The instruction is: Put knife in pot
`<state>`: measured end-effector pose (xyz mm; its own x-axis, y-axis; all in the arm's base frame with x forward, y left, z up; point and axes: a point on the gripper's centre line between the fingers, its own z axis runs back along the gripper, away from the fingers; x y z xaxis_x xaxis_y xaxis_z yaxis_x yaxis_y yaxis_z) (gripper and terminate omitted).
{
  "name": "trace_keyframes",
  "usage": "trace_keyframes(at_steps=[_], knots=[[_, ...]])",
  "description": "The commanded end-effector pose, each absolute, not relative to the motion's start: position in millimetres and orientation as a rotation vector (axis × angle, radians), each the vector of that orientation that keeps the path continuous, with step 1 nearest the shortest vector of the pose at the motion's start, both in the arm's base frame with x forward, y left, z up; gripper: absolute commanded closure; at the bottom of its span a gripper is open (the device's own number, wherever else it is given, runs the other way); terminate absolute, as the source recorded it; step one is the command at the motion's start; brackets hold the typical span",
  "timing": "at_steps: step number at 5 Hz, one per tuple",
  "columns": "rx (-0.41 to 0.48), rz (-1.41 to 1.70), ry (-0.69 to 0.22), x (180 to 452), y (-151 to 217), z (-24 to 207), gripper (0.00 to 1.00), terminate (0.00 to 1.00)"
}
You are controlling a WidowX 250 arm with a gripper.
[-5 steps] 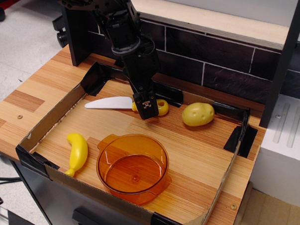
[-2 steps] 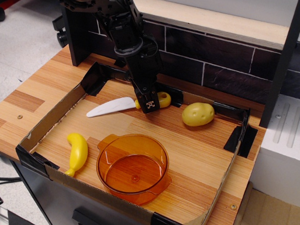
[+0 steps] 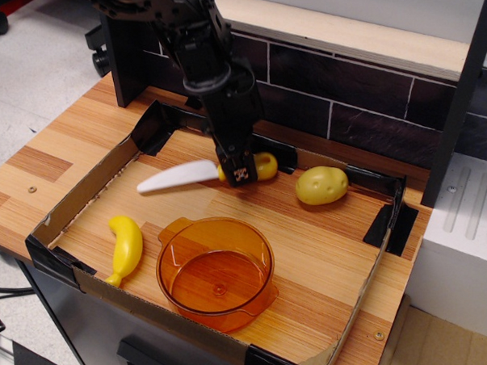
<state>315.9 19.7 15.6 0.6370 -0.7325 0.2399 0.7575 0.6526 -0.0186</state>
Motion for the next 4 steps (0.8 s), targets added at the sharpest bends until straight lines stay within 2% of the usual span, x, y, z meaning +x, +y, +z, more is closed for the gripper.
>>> trace_keyframes(at_steps=[1, 2, 4], knots=[[-0.102, -0.916, -0.325, 319.0, 14.4, 76.4, 1.00, 0.00], [-0.144, -0.884, -0.325, 312.3, 6.8, 98.0, 1.00, 0.00], [-0.162, -0.940, -0.257, 262.7, -14.0, 109.4, 1.00, 0.00]])
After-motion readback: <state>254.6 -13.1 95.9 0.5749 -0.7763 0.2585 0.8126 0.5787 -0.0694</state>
